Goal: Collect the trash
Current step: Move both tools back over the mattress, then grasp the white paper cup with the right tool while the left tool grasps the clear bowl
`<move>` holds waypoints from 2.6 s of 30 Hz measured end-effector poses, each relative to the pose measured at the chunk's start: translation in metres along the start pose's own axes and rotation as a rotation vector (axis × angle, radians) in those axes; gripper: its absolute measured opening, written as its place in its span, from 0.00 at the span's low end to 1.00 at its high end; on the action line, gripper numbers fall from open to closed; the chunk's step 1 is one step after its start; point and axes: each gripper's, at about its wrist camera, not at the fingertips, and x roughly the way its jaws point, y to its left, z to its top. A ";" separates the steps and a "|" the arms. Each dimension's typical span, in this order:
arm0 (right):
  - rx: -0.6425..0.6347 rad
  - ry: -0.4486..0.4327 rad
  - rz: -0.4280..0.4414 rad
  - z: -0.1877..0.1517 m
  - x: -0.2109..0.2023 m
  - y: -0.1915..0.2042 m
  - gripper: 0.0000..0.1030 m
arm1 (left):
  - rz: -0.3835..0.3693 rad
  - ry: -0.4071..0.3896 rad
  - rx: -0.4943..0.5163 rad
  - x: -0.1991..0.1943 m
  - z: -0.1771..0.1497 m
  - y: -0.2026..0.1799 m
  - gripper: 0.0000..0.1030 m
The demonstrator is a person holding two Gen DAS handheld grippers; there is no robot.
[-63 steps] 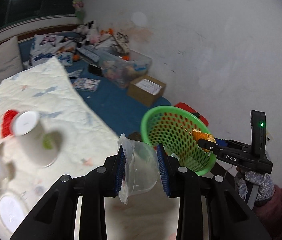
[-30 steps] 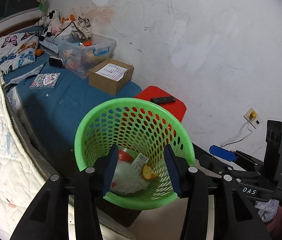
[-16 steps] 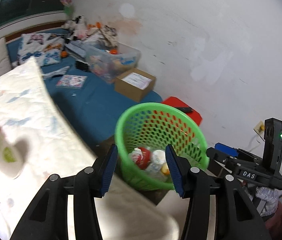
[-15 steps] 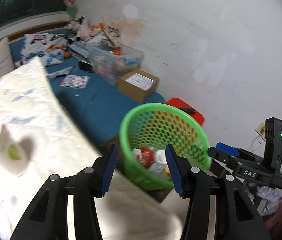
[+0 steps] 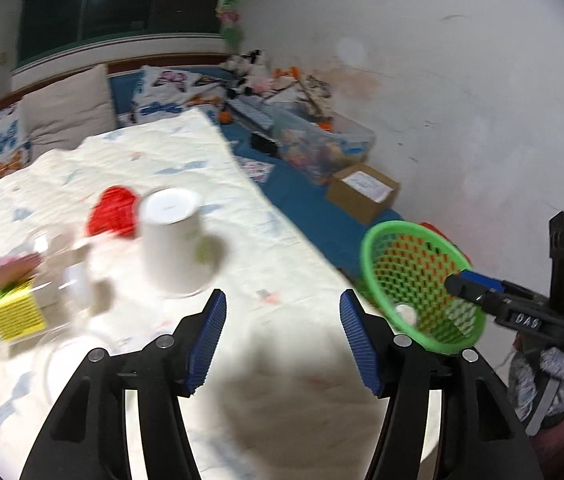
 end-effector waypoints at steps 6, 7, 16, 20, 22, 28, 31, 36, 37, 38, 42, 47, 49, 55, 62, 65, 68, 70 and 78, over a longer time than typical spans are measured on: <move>-0.063 0.013 0.049 0.010 0.013 0.032 0.71 | 0.079 0.005 -0.077 -0.012 -0.015 0.044 0.64; -0.070 0.015 0.056 0.010 0.015 0.036 0.72 | 0.095 0.010 -0.093 -0.014 -0.018 0.053 0.67; -0.123 0.040 0.112 0.019 0.033 0.067 0.73 | 0.210 0.053 -0.145 -0.020 -0.036 0.105 0.85; -0.137 0.051 0.130 0.021 0.040 0.078 0.73 | 0.230 0.092 -0.137 -0.011 -0.042 0.116 0.89; -0.143 0.055 0.137 0.022 0.042 0.082 0.73 | 0.242 0.110 -0.130 -0.005 -0.045 0.119 0.89; -0.164 0.069 0.154 0.022 0.050 0.094 0.73 | 0.265 0.138 -0.118 0.005 -0.049 0.127 0.90; -0.177 0.081 0.164 0.023 0.055 0.100 0.73 | 0.267 0.150 -0.106 0.008 -0.050 0.129 0.90; -0.224 0.099 0.187 0.023 0.066 0.119 0.73 | 0.254 0.166 -0.084 0.012 -0.050 0.129 0.91; -0.232 0.102 0.191 0.024 0.068 0.124 0.73 | 0.251 0.168 -0.087 0.013 -0.050 0.130 0.91; -0.244 0.106 0.197 0.024 0.071 0.129 0.73 | 0.246 0.170 -0.094 0.014 -0.051 0.132 0.91; -0.273 0.118 0.212 0.025 0.080 0.143 0.73 | 0.231 0.173 -0.105 0.015 -0.051 0.137 0.91; -0.298 0.135 0.233 0.028 0.092 0.159 0.73 | 0.217 0.186 -0.105 0.018 -0.052 0.139 0.91; -0.317 0.137 0.236 0.030 0.097 0.166 0.73 | 0.195 0.174 -0.115 0.015 -0.051 0.139 0.91; -0.348 0.139 0.238 0.040 0.115 0.182 0.73 | 0.161 0.163 -0.138 0.009 -0.053 0.147 0.91; -0.387 0.141 0.227 0.048 0.135 0.198 0.73 | 0.144 0.163 -0.132 0.009 -0.055 0.146 0.91; -0.396 0.146 0.226 0.052 0.145 0.204 0.73 | 0.132 0.158 -0.121 0.008 -0.056 0.144 0.89; -0.399 0.150 0.217 0.055 0.155 0.209 0.73 | 0.125 0.162 -0.115 0.008 -0.057 0.143 0.82; -0.397 0.151 0.215 0.057 0.161 0.211 0.73 | 0.123 0.164 -0.116 0.008 -0.059 0.144 0.81; -0.376 0.156 0.203 0.061 0.172 0.208 0.58 | 0.134 0.160 -0.109 0.007 -0.061 0.142 0.73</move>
